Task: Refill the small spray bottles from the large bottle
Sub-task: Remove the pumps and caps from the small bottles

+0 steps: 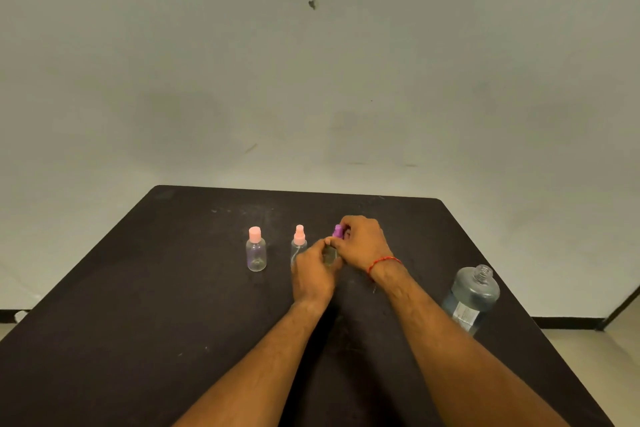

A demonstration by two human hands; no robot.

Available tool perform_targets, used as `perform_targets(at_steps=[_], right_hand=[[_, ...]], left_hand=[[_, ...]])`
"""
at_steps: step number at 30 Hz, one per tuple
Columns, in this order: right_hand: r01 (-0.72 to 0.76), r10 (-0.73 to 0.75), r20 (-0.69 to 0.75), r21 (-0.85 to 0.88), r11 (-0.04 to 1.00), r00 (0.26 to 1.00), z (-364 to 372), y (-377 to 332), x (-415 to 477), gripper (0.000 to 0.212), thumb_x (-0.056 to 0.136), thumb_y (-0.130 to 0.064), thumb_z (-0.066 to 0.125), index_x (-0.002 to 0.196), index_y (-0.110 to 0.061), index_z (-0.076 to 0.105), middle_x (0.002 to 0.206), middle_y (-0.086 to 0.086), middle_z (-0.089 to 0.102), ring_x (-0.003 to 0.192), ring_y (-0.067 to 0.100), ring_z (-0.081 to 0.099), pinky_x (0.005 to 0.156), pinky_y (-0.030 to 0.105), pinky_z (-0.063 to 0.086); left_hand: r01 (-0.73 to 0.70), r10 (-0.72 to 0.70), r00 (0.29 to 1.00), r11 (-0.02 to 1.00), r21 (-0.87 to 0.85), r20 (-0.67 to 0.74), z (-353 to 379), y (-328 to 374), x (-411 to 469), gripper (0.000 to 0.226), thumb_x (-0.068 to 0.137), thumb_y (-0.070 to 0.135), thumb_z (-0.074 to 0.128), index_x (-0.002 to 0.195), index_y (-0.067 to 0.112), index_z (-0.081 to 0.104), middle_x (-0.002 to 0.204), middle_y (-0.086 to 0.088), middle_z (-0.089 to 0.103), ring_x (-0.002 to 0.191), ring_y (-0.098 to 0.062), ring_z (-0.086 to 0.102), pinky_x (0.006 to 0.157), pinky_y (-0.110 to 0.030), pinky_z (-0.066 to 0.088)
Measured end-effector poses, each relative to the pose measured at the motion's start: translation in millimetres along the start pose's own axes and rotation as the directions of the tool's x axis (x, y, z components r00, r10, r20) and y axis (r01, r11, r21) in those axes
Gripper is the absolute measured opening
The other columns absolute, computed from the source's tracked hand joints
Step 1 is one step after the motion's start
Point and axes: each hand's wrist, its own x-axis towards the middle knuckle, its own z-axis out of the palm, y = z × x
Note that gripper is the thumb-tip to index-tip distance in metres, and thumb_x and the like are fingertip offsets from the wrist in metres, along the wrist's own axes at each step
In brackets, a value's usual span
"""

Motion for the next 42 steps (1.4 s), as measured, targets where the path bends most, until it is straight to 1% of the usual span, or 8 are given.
perform_targets(at_steps=[13,22,25,28,32,35,37,42], right_hand=[[0.245,-0.233,0.223,-0.028,0.969,0.947,-41.4,0.7,-5.5,0.008,0.083,-0.015,0.070,0.084,-0.014,0.062,0.082,0.001,0.063,0.074,0.015,0.055,0.074,0.036,0.054],[0.268,-0.265,0.297,0.032,0.963,0.917,-48.6,-5.9,-11.5,0.040,0.077,-0.014,0.070,0.115,-0.024,0.063,0.106,-0.001,0.062,0.095,0.014,0.059,0.084,0.026,0.052],[0.214,-0.201,0.165,-0.065,0.975,0.966,-43.8,-9.4,-9.0,0.027,0.078,-0.029,0.072,0.102,-0.023,0.060,0.092,-0.003,0.062,0.083,0.015,0.059,0.072,0.024,0.048],[0.217,-0.195,0.146,-0.152,0.964,0.970,-43.3,-15.5,-6.6,0.012,0.078,-0.019,0.071,0.084,-0.021,0.061,0.085,-0.003,0.062,0.080,0.018,0.059,0.067,0.024,0.044],[0.280,-0.277,0.240,0.025,0.960,0.930,-46.1,-18.5,-10.3,0.027,0.078,-0.008,0.069,0.101,-0.021,0.064,0.101,-0.003,0.063,0.093,0.012,0.058,0.081,0.023,0.049],[0.212,-0.219,0.197,0.056,0.976,0.956,-43.5,-16.4,-11.7,0.040,0.078,-0.018,0.071,0.116,-0.025,0.058,0.107,-0.001,0.062,0.097,0.013,0.059,0.084,0.026,0.052],[0.150,-0.143,0.149,-0.031,0.988,0.978,-40.6,-15.1,-10.3,0.029,0.081,-0.033,0.071,0.106,-0.022,0.060,0.095,-0.002,0.064,0.087,0.014,0.061,0.075,0.024,0.050],[0.176,-0.158,0.136,-0.135,0.975,0.978,-51.1,-22.9,-10.5,0.008,0.082,-0.017,0.069,0.089,-0.019,0.066,0.090,-0.003,0.063,0.084,0.017,0.060,0.076,0.029,0.051]], left_hand=[[-0.055,0.064,0.977,0.997,-0.049,0.205,-19.4,16.3,6.5,0.030,0.079,0.032,0.083,0.107,0.022,0.075,0.087,0.010,0.074,0.081,-0.004,0.069,0.066,-0.010,0.051],[-0.024,0.030,0.977,0.999,-0.029,0.212,-19.7,18.0,1.9,0.008,0.084,0.029,0.080,0.086,0.022,0.076,0.079,0.005,0.075,0.080,-0.007,0.070,0.089,0.004,0.029],[-0.053,0.058,0.981,0.998,-0.033,0.187,-18.5,18.9,3.3,0.004,0.084,0.029,0.078,0.086,0.032,0.076,0.076,0.010,0.074,0.079,-0.002,0.070,0.105,-0.013,0.029],[-0.040,0.044,0.982,0.999,-0.026,0.183,-18.6,19.1,2.8,0.027,0.081,0.030,0.081,0.108,0.026,0.076,0.094,0.010,0.076,0.091,-0.001,0.069,0.084,-0.003,0.038],[-0.010,0.017,0.987,0.999,-0.045,0.162,-21.7,20.3,3.4,0.016,0.083,0.027,0.079,0.075,0.017,0.070,0.070,0.002,0.070,0.078,-0.016,0.071,0.089,0.000,0.034],[-0.054,0.062,0.989,0.997,-0.061,0.132,-21.2,16.7,5.6,0.017,0.086,0.032,0.074,0.070,0.028,0.069,0.064,0.006,0.069,0.071,-0.004,0.069,0.123,-0.038,0.024],[-0.053,0.058,0.990,0.998,-0.042,0.125,-19.7,14.9,6.4,0.016,0.085,0.032,0.077,0.072,0.033,0.068,0.068,0.007,0.071,0.072,0.001,0.068,0.117,-0.053,0.035],[-0.061,0.061,0.990,0.998,0.000,0.126,-22.5,18.0,0.3,0.015,0.078,0.037,0.084,0.085,0.029,0.073,0.079,0.008,0.072,0.075,-0.003,0.066,0.093,-0.035,0.057]])
